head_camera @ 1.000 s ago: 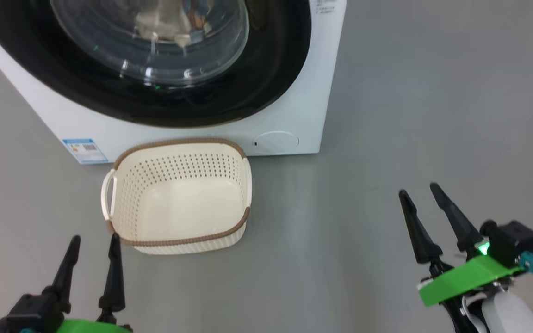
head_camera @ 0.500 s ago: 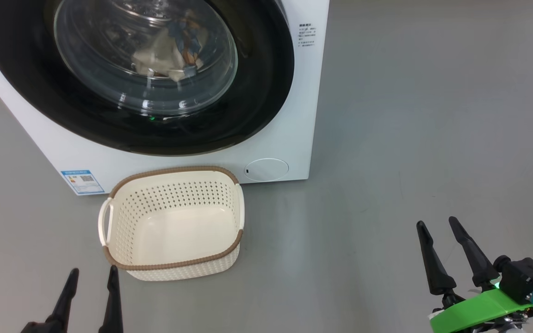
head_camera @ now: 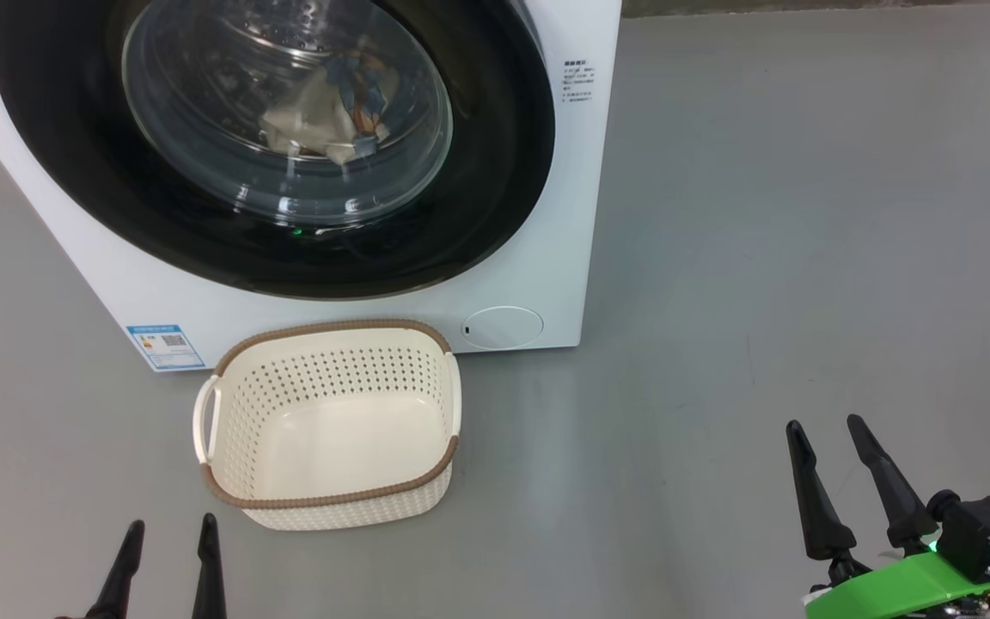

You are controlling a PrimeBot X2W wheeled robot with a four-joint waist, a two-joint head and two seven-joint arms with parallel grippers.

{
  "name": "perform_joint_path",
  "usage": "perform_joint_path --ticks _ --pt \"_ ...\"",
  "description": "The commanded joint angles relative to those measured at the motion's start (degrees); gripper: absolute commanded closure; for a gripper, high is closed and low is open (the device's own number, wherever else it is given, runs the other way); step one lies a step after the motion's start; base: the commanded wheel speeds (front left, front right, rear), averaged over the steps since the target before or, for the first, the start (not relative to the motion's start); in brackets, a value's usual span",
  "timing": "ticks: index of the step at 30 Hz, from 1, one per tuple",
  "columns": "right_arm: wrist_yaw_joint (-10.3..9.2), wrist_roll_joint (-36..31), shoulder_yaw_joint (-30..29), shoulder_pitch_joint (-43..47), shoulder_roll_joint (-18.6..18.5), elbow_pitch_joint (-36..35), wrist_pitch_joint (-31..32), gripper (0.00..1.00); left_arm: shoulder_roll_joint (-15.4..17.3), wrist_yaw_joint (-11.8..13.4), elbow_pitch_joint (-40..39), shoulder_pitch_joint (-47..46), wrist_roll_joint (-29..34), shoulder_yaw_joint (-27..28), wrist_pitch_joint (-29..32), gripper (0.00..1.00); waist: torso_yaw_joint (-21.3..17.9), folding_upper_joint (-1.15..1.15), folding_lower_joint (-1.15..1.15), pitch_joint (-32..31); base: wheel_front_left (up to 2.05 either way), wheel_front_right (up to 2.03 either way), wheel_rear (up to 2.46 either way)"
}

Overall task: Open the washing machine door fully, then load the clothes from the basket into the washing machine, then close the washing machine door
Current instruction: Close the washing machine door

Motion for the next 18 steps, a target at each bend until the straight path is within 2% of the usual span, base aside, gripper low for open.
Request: perform_joint_path --ticks 1,18 --pt "-0.33 -0.79 1.12 -0.18 -0.29 -1.59 -0.27 0.00 0.85 0.32 -1.52 -0.83 0.29 1.53 -0.36 0.00 0.09 0.00 0.00 -0.08 0.00 0.00 0.00" --pt "-0.33 -0.93 1.18 -0.20 -0.29 -1.09 -0.27 0.00 0.85 0.61 -1.28 -0.98 0.84 1.06 -0.36 0.00 0.70 0.00 0.00 -0.30 0.00 0.00 0.00"
